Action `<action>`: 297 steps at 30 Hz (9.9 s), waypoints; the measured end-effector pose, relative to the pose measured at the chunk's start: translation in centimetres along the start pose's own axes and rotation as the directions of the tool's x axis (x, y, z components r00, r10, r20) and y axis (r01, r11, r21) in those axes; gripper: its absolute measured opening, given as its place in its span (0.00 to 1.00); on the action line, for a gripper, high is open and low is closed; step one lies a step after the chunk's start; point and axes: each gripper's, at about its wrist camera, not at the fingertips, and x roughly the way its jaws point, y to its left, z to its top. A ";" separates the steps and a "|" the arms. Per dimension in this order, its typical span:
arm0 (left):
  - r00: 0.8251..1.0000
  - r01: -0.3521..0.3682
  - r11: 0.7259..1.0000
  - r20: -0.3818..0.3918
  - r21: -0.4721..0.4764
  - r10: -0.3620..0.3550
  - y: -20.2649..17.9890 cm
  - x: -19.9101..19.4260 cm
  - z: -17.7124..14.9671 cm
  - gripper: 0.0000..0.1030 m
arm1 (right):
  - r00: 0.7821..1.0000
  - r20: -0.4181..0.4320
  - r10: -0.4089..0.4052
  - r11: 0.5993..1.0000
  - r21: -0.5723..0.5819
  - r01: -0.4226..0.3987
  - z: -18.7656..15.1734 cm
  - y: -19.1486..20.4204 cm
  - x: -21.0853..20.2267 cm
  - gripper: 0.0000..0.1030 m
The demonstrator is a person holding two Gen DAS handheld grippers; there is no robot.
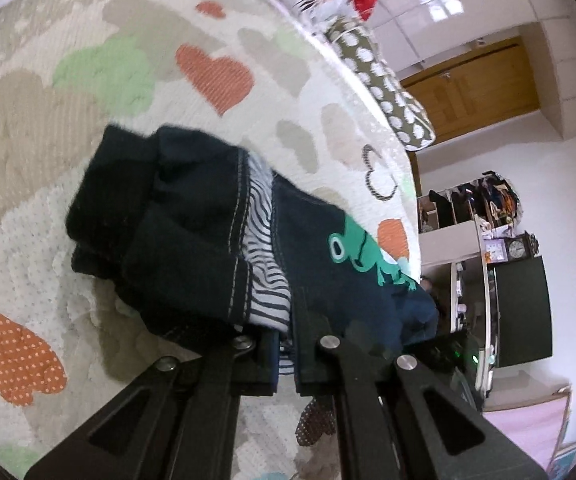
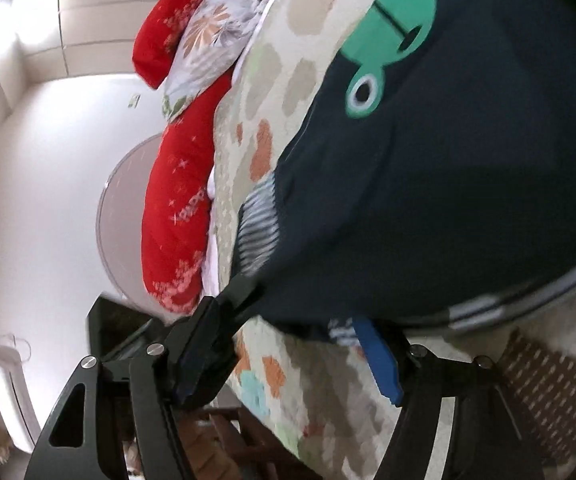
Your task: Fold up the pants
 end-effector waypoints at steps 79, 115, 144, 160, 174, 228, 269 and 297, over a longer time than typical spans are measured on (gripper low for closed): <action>0.949 -0.303 0.952 0.102 0.040 0.297 11.3 -7.6 -0.6 0.43 | 0.806 0.311 -0.503 0.790 -0.212 0.575 -3.2 -3.4 -14.7 0.20; 0.925 -0.327 0.931 0.259 0.165 0.279 7.1 -11.7 -7.4 0.61 | 0.664 0.430 -0.612 0.703 -0.089 0.705 11.2 1.8 -12.0 0.46; 0.932 -0.338 0.909 0.222 0.243 0.287 1.7 -11.9 -13.1 0.67 | 0.628 0.585 -0.513 0.780 0.012 0.626 -5.8 -4.0 -20.1 0.57; 0.868 -0.463 0.835 0.346 0.299 0.357 -0.3 -12.8 -14.8 0.76 | 0.655 0.624 -0.427 0.730 -0.189 0.656 -11.5 1.2 -17.5 0.59; 0.795 -0.593 0.719 0.409 0.362 0.449 -1.0 -9.9 -15.4 0.79 | 0.629 0.629 -0.457 0.605 -0.298 0.738 -13.0 1.6 -13.1 0.61; 0.788 -0.597 0.712 0.433 0.368 0.437 -1.4 -11.0 -16.8 0.79 | 0.631 0.657 -0.413 0.549 -0.374 0.748 -16.7 3.4 -11.5 0.67; 0.899 -0.370 0.750 0.008 0.548 0.437 -1.0 7.1 11.2 0.81 | 0.658 0.371 -0.656 0.216 -0.743 0.634 11.5 8.7 1.1 0.73; 0.895 -0.446 0.642 0.290 0.623 0.340 -3.8 -3.4 1.0 0.06 | 0.845 0.213 -0.490 0.439 -0.777 0.450 7.2 9.3 -3.5 0.04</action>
